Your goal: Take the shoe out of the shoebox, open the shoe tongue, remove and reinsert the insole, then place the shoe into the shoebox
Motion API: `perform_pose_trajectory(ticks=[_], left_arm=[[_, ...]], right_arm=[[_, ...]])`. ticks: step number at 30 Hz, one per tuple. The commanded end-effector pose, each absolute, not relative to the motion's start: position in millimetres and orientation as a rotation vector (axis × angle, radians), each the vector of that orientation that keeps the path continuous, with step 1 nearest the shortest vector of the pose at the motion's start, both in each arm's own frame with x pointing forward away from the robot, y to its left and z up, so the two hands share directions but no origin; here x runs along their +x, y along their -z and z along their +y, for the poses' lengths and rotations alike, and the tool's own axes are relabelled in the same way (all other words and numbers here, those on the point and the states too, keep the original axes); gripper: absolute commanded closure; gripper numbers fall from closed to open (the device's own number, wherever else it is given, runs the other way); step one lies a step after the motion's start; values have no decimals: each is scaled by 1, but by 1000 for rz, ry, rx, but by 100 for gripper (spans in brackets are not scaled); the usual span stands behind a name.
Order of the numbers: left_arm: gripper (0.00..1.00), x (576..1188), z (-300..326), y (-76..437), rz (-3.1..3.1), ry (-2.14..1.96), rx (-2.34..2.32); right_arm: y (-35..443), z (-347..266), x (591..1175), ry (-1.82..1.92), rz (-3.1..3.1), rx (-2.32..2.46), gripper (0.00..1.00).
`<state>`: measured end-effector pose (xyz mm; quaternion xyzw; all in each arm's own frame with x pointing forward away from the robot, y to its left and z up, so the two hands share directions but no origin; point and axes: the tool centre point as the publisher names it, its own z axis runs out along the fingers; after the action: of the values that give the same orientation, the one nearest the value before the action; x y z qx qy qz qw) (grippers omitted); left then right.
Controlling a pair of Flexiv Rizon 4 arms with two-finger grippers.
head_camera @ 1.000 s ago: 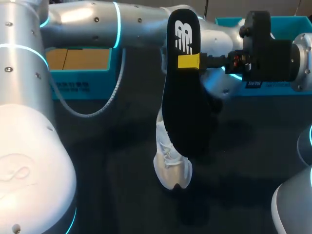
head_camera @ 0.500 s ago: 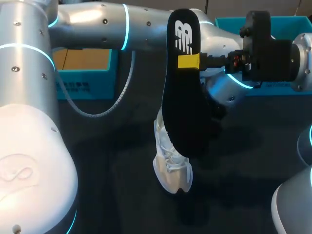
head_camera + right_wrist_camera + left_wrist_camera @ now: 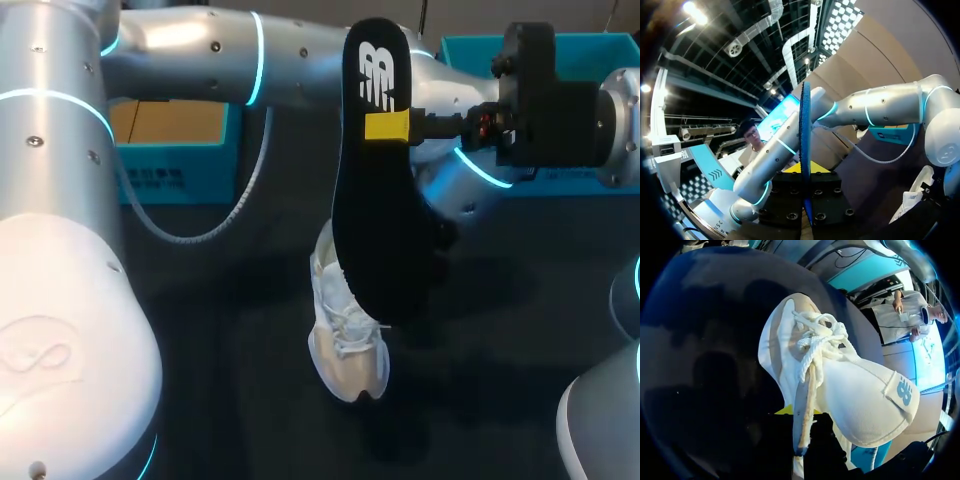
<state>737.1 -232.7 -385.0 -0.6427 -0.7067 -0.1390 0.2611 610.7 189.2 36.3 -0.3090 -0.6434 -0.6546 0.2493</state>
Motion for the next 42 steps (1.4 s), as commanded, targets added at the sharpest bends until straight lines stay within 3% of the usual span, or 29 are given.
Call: perform_pose_trajectory(ticks=[1, 7, 8, 9, 11, 12, 42], left_arm=[[100, 738, -235, 394, -1889, 383, -1751], [96, 739, -234, 397, -1867, 374, -1767], [76, 739, -234, 395, -1866, 372, -1769], [66, 739, -234, 394, -1866, 371, -1772], [6, 739, -234, 390, -1865, 363, -1781], [0, 740, -234, 389, -1866, 360, -1784], [0, 796, -269, 290, -2279, -14, -1933]], right_arm=[[-39, 196, 602, 1798, -1747, -858, 100], [-39, 196, 602, 1798, -1747, -858, 100], [-39, 196, 602, 1798, -1747, -858, 100], [-39, 196, 602, 1798, -1747, -858, 100], [-39, 196, 602, 1798, -1747, -858, 100], [-39, 196, 602, 1798, -1747, -858, 100], [-39, 196, 602, 1798, -1747, -858, 100]])
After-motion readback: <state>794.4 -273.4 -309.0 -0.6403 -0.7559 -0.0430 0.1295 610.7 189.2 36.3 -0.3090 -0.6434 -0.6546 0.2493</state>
